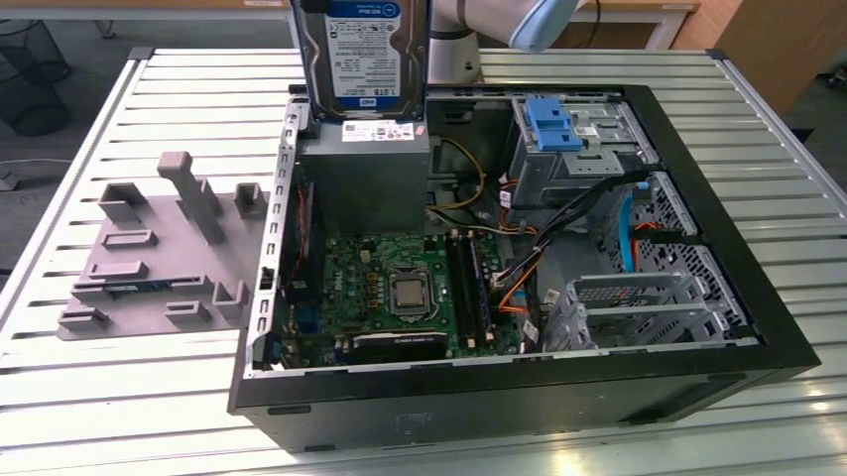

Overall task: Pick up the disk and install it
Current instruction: 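Pick up the disk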

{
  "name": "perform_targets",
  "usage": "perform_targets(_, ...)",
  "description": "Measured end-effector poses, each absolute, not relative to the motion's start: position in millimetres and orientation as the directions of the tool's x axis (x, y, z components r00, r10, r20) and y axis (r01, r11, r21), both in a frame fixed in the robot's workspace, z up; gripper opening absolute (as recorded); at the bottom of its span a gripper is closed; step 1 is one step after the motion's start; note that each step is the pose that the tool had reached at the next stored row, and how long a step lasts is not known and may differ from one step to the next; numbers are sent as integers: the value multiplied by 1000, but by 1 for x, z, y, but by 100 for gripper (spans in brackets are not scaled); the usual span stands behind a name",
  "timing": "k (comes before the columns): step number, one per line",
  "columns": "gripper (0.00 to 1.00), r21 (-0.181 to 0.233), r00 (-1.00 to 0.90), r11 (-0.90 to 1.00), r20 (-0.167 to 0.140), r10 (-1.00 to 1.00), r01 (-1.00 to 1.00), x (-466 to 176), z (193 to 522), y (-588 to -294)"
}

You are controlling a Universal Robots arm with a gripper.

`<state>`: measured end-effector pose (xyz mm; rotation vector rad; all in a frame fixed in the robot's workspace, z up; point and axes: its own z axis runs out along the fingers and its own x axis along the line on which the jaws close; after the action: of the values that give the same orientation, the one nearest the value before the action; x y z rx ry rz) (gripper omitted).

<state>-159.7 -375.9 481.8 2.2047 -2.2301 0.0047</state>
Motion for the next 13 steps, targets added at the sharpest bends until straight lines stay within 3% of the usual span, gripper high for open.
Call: perform_targets(13,36,2,-11,11,6,-1000,-1000,-159,482,-376)
